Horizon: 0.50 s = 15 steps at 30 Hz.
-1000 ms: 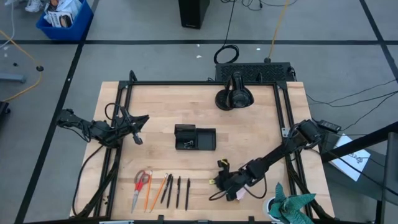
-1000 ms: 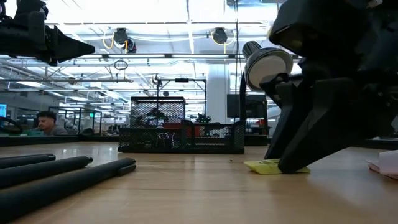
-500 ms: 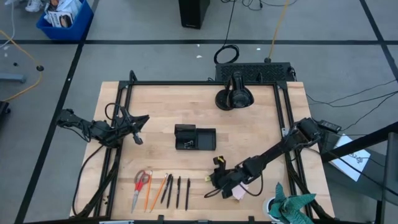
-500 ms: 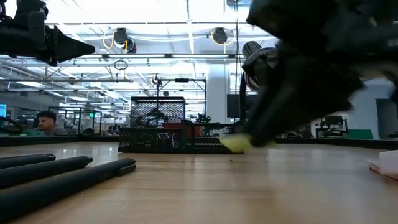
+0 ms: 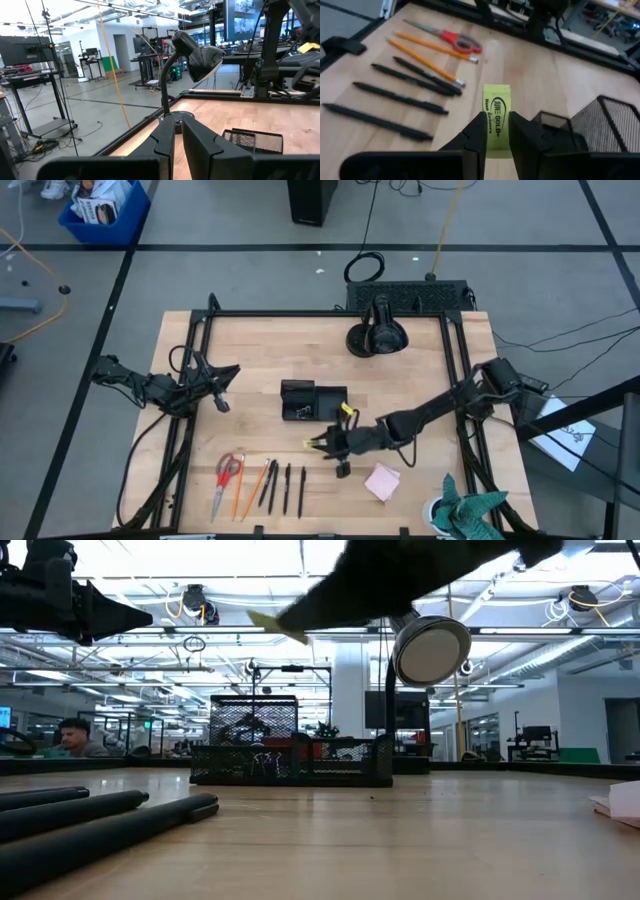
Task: Pick and place office supplies into organizer
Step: Put the yellow eraser into the black desk organizer
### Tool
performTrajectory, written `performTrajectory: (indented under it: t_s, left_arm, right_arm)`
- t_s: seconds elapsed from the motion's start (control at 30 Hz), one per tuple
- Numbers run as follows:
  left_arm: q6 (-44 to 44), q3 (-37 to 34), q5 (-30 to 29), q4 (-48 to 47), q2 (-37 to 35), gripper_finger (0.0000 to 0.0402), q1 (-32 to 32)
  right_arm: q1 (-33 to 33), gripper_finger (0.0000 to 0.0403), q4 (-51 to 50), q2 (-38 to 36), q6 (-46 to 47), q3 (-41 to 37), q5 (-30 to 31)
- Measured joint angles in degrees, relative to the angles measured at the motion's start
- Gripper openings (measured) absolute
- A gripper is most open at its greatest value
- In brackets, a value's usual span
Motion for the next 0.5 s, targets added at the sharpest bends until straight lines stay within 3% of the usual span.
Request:
performTrajectory:
  t_s: [0.2, 0.5]
  left_arm:
    - [0.3, 0.0, 0.0, 0.1, 0.0, 0.0042, 0.0]
    - [0.8, 0.0, 0.0, 0.1, 0.0, 0.0042, 0.0]
  right_arm:
    - [-5.5, 0.0060, 3.8, 1.8, -1.7, 0.0, -1.4]
    - [-11.0, 0.0061, 8.4, 6.4, -1.5, 0.7, -8.7]
